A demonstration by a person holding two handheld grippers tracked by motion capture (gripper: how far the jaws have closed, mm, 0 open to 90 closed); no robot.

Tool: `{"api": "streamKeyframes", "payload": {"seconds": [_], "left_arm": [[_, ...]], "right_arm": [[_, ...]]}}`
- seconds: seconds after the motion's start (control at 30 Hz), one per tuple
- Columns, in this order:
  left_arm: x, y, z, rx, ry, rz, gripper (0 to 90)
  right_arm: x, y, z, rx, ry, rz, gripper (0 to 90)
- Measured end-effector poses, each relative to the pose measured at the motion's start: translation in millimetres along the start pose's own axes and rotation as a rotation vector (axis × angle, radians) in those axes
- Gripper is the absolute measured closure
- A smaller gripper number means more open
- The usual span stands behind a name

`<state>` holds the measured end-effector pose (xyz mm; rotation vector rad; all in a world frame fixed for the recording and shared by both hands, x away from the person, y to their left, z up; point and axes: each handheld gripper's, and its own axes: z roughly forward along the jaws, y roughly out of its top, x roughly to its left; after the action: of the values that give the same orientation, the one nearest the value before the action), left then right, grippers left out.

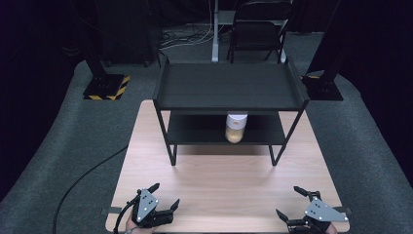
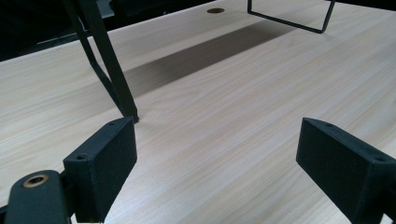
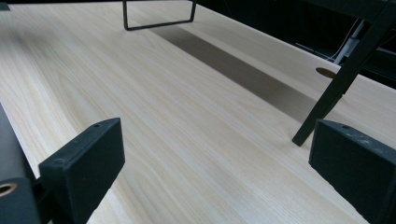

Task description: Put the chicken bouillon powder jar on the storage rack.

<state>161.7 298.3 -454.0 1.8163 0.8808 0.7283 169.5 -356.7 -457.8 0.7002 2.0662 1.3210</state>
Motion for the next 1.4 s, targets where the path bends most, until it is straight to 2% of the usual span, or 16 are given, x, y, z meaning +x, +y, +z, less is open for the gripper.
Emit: {"api": "streamKeyframes", "payload": {"seconds": [0.33, 0.77, 1.4], "left_arm": [[-1.1, 1.1, 1.1, 0.007, 0.002, 0.007, 12.2], [-1.9, 1.9, 3.0, 0.015, -0.005, 0.014, 12.2], [-1.4, 1.5, 2.3, 0.011, -0.006, 0.013, 12.2]], "right_arm": [[-5.3, -3.5, 1.7, 0.021, -0.016, 0.033, 2.8], [-2.6, -1.8, 1.2, 0.029, -0.028, 0.024, 4.3], [-2.8, -0.5, 2.4, 0.034, -0.017, 0.021, 4.6]]}}
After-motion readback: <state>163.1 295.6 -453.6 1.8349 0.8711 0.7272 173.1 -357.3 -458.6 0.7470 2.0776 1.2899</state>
